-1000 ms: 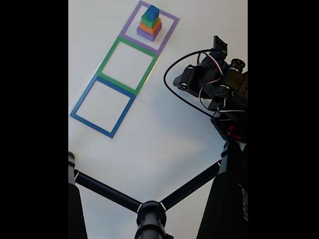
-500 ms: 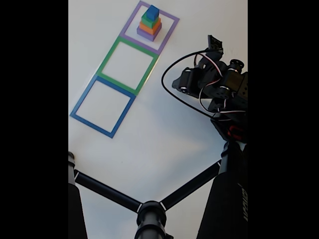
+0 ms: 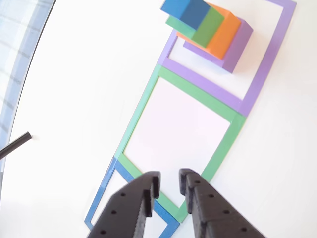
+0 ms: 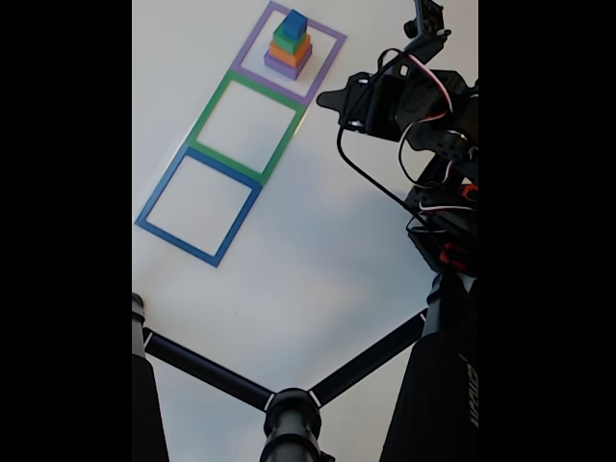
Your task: Tower of hanoi
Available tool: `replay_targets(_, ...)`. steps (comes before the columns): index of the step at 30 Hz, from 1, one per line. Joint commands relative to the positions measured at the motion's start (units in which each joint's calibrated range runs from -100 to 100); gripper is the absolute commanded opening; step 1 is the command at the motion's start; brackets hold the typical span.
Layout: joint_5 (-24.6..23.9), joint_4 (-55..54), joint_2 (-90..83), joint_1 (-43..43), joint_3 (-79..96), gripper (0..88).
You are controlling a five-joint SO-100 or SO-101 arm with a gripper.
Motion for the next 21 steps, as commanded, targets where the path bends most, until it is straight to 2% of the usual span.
replay_targets(1, 13.72, -0.75, 5.67, 2.95, -11.76, 0.0)
replay_targets(4, 28.26, -0.75, 7.36, 4.58, -15.76, 0.0)
replay_targets(5, 40.43, -0.91, 7.85, 5.16, -17.12, 0.0)
replay_targets(7, 56.32, -2.45, 8.41, 6.02, -18.76, 0.0)
replay_targets(8, 66.3, -3.02, 8.82, 6.4, -19.58, 0.0)
replay_targets(11, 80.84, -3.75, 9.78, 7.27, -22.31, 0.0)
replay_targets(15, 103.49, -3.26, 10.51, 9.38, -24.49, 0.0)
replay_targets(18, 118.03, -2.29, 12.05, 11.39, -26.94, 0.0)
replay_targets(19, 121.07, -1.56, 12.37, 12.06, -27.67, 0.0)
replay_targets(21, 122.76, -0.67, 12.45, 13.31, -28.58, 0.0)
